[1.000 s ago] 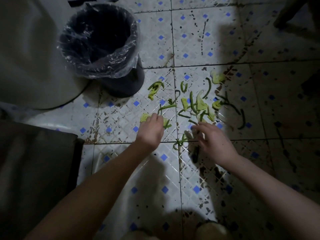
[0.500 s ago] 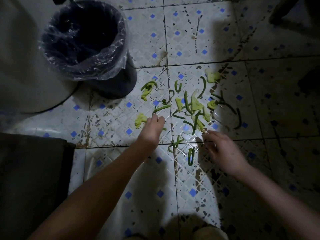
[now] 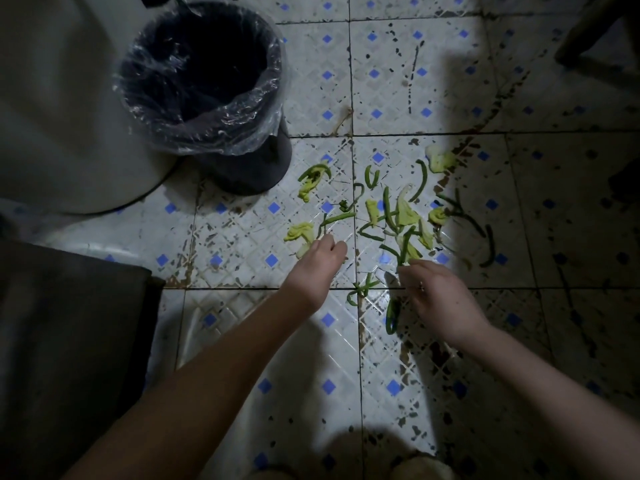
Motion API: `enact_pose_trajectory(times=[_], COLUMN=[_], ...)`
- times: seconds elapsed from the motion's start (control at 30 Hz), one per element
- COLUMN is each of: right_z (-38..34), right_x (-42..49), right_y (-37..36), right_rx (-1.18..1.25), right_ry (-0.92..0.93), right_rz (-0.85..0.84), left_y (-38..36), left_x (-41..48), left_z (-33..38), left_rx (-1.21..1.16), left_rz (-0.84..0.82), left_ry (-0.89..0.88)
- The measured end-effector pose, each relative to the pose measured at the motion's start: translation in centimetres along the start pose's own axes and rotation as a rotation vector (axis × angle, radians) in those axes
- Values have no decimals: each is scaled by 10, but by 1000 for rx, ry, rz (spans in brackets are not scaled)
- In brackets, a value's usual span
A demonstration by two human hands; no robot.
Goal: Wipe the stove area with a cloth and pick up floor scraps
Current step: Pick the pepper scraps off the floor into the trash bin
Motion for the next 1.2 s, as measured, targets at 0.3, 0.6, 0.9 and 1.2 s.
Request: enact_pose_trajectory(times=[0.3,0.6,0.9,1.2], right_z=[-38,-61,-58,-101], right_x=[37,72,87,106], right_y=[-12,-44,-68,-67], right_rx=[-14,-65,-159,-168], right_ry=[124,132,97,213], right_rz=[1,-87,-116,28], left_y=[21,41,35,30], left_x=[-28,-53,-50,-50], left_z=[-48,-78,-105,-113], left_rx=[-44,-25,-13,7], left_rz=[85,123,30,-38], left_ry=[63,20,221,284])
Point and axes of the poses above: each hand's wrist, its own x-axis towards the middle knuckle, its own y-axis out of the back of the hand, z = x × y, the point moved 9 cm from there along x, towards the middle knuckle, and after that the axes turned 5 degrees about y, right-handed, at the moved point
